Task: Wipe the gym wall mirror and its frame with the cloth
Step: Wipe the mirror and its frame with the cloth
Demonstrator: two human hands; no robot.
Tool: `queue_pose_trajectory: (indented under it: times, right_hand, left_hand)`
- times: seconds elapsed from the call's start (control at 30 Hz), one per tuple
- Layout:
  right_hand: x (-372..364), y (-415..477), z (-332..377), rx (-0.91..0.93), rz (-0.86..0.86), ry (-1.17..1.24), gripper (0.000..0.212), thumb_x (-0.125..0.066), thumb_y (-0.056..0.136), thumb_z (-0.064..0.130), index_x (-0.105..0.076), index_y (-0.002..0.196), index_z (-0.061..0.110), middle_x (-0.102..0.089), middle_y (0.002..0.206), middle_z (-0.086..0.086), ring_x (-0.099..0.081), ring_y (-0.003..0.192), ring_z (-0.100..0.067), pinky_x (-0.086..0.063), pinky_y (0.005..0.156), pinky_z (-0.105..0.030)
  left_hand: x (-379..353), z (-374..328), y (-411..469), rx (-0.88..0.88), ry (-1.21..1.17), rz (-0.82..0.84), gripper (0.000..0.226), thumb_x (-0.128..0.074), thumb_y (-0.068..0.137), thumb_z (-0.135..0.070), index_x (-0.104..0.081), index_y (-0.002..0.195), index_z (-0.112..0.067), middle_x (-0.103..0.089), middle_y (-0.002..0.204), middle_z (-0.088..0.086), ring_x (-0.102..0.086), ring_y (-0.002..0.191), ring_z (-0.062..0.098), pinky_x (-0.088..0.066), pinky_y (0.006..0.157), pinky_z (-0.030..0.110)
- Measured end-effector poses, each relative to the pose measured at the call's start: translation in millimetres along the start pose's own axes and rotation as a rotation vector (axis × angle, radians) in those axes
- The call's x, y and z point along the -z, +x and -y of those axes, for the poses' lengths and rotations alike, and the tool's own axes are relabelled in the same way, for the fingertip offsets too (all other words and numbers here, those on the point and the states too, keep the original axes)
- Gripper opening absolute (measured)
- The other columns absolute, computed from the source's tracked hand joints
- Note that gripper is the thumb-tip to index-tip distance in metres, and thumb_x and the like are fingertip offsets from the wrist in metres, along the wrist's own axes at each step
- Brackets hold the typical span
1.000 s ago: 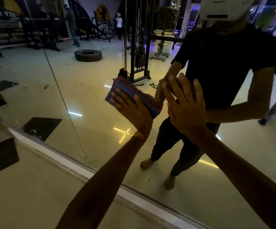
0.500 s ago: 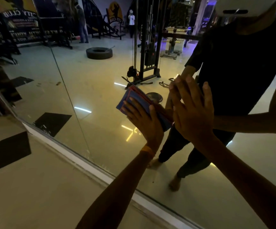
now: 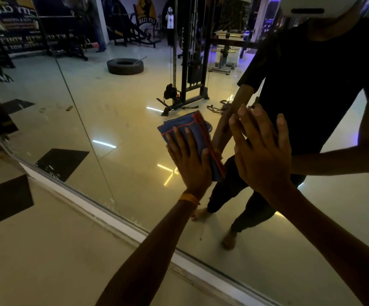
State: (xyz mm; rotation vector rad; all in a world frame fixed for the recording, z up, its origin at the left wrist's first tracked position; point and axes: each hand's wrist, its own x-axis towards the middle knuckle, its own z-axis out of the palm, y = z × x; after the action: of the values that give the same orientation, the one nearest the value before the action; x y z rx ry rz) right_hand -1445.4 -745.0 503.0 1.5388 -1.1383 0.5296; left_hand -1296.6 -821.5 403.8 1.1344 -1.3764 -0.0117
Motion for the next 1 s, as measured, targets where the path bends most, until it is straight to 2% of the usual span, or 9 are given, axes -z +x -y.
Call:
queue_pose_trajectory:
  times: [0.2,0.3,0.37,0.43,0.6,0.67,0.8,0.87,1.0]
  right_hand:
    - [5,0,-1,0.020,0.017,-0.001,0.055,-0.043,0.109,0.035,-0.040,0.158,0.010,-0.036,0.163,-0.016,-0.025,0.152,-0.035,-0.006,0.126,-0.053]
    - [4,-3,0,0.004,0.026,0.003,0.056,-0.044,0.109,0.036,-0.039,0.159,0.012,-0.033,0.165,-0.014,-0.024,0.153,-0.034,-0.006,0.127,-0.053]
    - [1,-5,0,-0.011,0.025,0.016,0.056,-0.045,0.108,0.036,-0.038,0.159,0.012,-0.033,0.165,-0.014,-0.024,0.154,-0.034,-0.005,0.128,-0.052]
    - [-2,-5,0,-0.014,0.017,0.012,0.056,-0.046,0.108,0.035,-0.038,0.159,0.012,-0.034,0.164,-0.014,-0.025,0.154,-0.034,-0.005,0.128,-0.053]
    - [-3,-5,9,-0.078,0.011,0.020,0.058,-0.049,0.106,0.036,-0.039,0.159,0.013,-0.035,0.164,-0.013,-0.025,0.154,-0.034,-0.007,0.128,-0.055]
    - [-3,-4,12,-0.088,0.015,0.024,0.058,-0.050,0.106,0.036,-0.039,0.158,0.014,-0.036,0.164,-0.013,-0.025,0.154,-0.034,-0.008,0.128,-0.055]
    - [-5,-5,12,-0.089,-0.004,-0.001,0.061,-0.052,0.105,0.037,-0.038,0.159,0.013,-0.036,0.164,-0.012,-0.026,0.154,-0.033,-0.016,0.125,-0.057]
    - [-7,-4,13,-0.080,-0.010,-0.009,0.061,-0.051,0.105,0.037,-0.038,0.159,0.013,-0.036,0.164,-0.012,-0.026,0.153,-0.034,-0.019,0.123,-0.058]
    - [-9,-5,18,-0.134,-0.016,0.038,0.057,-0.048,0.105,0.036,-0.042,0.157,0.012,-0.038,0.163,-0.013,-0.029,0.152,-0.036,-0.023,0.121,-0.061]
  left_hand:
    - [22,63,4,0.299,-0.097,-0.061,0.069,-0.010,0.109,-0.059,0.000,0.163,-0.018,0.000,0.172,0.015,0.004,0.159,0.037,0.001,0.127,0.061]
    - [13,15,-12,0.049,-0.046,0.075,0.067,-0.012,0.109,-0.057,0.010,0.163,-0.025,0.019,0.171,0.001,0.014,0.159,0.030,0.013,0.128,0.046]
    - [8,3,-26,-0.148,0.049,0.149,0.063,-0.012,0.110,-0.054,0.014,0.163,-0.031,0.024,0.170,-0.005,0.019,0.158,0.025,0.014,0.127,0.046]
    - [15,30,-13,-0.172,0.067,0.128,0.062,-0.012,0.110,-0.054,0.014,0.162,-0.034,0.023,0.170,-0.006,0.019,0.158,0.023,0.012,0.128,0.047]
    - [44,95,43,0.205,-0.068,0.008,0.075,-0.010,0.108,-0.059,-0.001,0.163,-0.009,0.003,0.170,0.023,0.004,0.158,0.043,0.002,0.127,0.062]
    - [38,69,35,0.266,-0.104,-0.002,0.075,-0.010,0.108,-0.062,0.002,0.163,-0.012,0.006,0.171,0.019,0.005,0.158,0.042,0.005,0.128,0.057]
    - [16,12,-30,-0.102,0.018,0.170,0.066,-0.014,0.109,-0.057,0.012,0.163,-0.030,0.022,0.171,-0.003,0.018,0.158,0.028,0.012,0.128,0.049]
    - [18,31,-20,-0.140,0.025,0.152,0.065,-0.017,0.109,-0.054,0.011,0.163,-0.031,0.022,0.171,-0.004,0.017,0.158,0.026,0.010,0.128,0.050]
    - [48,128,56,0.158,-0.035,-0.011,0.075,-0.014,0.109,-0.058,-0.006,0.163,-0.007,0.001,0.171,0.021,0.004,0.158,0.041,0.001,0.128,0.058]
